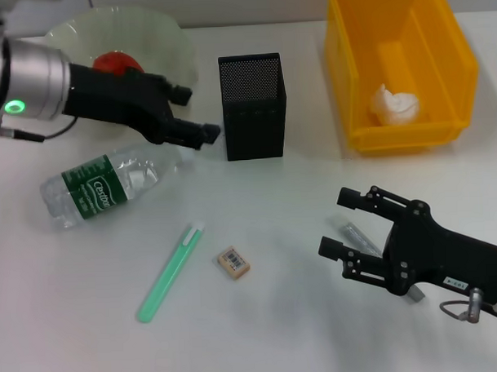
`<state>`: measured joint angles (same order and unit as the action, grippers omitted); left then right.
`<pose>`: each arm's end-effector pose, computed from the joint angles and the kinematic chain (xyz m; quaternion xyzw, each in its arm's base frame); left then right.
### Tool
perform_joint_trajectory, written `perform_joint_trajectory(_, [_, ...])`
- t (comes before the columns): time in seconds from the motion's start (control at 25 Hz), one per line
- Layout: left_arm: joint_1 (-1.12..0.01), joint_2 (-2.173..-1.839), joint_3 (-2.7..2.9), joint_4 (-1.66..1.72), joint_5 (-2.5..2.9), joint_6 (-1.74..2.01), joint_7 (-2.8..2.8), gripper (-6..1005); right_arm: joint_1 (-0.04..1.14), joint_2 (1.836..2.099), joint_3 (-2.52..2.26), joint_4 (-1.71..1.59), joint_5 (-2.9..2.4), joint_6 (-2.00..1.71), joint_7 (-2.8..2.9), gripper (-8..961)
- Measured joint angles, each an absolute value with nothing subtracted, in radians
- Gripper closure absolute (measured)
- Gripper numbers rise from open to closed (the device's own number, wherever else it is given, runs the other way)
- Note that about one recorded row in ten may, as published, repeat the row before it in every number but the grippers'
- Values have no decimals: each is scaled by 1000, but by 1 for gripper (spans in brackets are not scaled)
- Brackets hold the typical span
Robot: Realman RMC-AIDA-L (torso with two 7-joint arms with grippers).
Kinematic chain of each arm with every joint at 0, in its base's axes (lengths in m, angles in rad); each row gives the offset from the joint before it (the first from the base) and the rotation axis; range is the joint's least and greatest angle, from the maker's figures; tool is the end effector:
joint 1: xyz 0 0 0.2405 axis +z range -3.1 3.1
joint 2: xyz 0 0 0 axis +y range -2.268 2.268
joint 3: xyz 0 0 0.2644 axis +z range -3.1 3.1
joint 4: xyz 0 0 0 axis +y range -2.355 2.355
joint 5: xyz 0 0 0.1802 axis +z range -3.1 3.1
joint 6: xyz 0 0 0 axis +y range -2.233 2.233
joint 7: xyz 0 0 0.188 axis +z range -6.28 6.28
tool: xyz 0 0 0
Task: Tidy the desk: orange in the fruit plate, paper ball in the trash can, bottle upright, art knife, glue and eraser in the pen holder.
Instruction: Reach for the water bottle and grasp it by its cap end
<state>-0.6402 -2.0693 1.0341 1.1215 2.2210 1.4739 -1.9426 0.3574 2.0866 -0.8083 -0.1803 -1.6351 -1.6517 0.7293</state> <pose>-0.1831 0.3701 -0.0302 -0.9702 -0.1917 -0.0463 0.1410 0.2430 0.2423 -0.0780 -0.8908 0.1605 0.3871 0.1756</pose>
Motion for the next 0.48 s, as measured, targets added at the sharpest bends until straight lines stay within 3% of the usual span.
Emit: perform_joint_trajectory(0.48, [-730, -2078, 1378, 1165, 2542, 1360, -2144, 321, 365, 2088, -813, -166, -1635, -1649, 724, 190])
